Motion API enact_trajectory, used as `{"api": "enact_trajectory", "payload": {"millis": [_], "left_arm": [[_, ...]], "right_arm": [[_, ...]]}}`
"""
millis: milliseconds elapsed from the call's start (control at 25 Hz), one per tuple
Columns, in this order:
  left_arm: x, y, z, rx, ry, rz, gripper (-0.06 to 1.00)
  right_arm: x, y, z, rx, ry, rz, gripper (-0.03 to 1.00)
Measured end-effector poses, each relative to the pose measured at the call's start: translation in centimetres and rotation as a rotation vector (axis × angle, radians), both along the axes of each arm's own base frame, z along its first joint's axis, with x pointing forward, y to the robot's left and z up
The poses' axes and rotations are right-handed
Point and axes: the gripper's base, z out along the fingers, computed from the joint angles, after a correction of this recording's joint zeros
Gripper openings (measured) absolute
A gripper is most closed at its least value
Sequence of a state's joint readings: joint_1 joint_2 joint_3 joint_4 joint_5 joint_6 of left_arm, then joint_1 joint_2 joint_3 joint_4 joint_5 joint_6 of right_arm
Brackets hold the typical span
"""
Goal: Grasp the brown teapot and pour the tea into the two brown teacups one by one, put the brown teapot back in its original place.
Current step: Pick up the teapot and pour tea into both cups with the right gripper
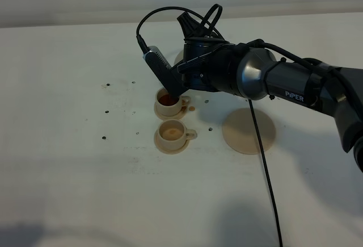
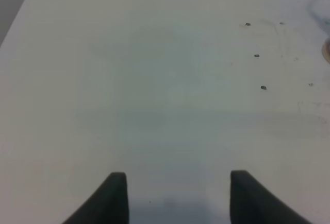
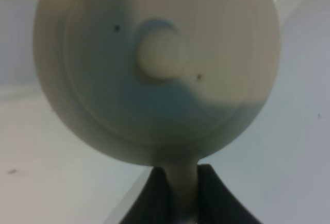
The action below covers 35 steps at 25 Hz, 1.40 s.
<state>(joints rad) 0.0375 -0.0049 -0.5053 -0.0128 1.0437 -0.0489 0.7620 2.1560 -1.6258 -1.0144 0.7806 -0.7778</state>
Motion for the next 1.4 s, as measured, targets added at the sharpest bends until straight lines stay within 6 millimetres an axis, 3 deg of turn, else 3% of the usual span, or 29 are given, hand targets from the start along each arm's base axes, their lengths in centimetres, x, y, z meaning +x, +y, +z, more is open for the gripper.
{"api": "enact_trajectory", "payload": {"millis": [1400], "left_arm": [[0.00, 0.00, 0.00, 0.000, 0.000, 0.000, 0.45]], "right_arm": [[0.07, 0.37, 0.04, -0.058, 0.000, 0.102, 0.12]]}}
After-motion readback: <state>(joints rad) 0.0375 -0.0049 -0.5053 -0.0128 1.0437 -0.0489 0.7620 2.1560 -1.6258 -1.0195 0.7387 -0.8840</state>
